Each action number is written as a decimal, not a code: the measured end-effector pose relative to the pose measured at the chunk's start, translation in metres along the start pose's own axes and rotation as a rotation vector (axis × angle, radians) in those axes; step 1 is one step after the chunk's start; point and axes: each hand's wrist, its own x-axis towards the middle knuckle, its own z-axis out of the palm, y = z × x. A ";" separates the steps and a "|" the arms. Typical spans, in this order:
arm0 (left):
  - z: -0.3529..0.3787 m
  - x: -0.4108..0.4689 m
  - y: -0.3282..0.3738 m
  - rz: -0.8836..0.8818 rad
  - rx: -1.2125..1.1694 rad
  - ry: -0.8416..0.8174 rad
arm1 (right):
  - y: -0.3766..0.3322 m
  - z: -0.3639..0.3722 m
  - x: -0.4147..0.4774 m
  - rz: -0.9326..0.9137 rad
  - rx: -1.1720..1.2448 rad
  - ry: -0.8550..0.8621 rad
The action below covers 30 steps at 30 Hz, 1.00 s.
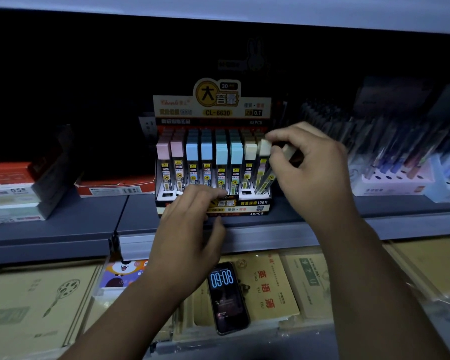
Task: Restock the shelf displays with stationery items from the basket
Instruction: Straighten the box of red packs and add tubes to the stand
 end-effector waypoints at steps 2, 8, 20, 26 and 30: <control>0.000 0.000 0.000 0.000 0.003 0.000 | 0.003 0.004 -0.004 -0.025 -0.025 0.003; 0.000 0.000 0.000 -0.008 0.002 -0.002 | 0.005 0.010 -0.013 0.022 -0.060 0.069; 0.000 0.002 0.000 -0.011 -0.001 -0.004 | 0.001 0.013 -0.020 -0.052 0.025 0.249; -0.001 0.002 0.000 -0.007 0.004 -0.013 | 0.004 0.016 -0.025 -0.047 0.015 0.097; -0.003 0.002 0.001 -0.003 0.004 -0.020 | 0.008 0.017 -0.026 -0.018 0.066 0.086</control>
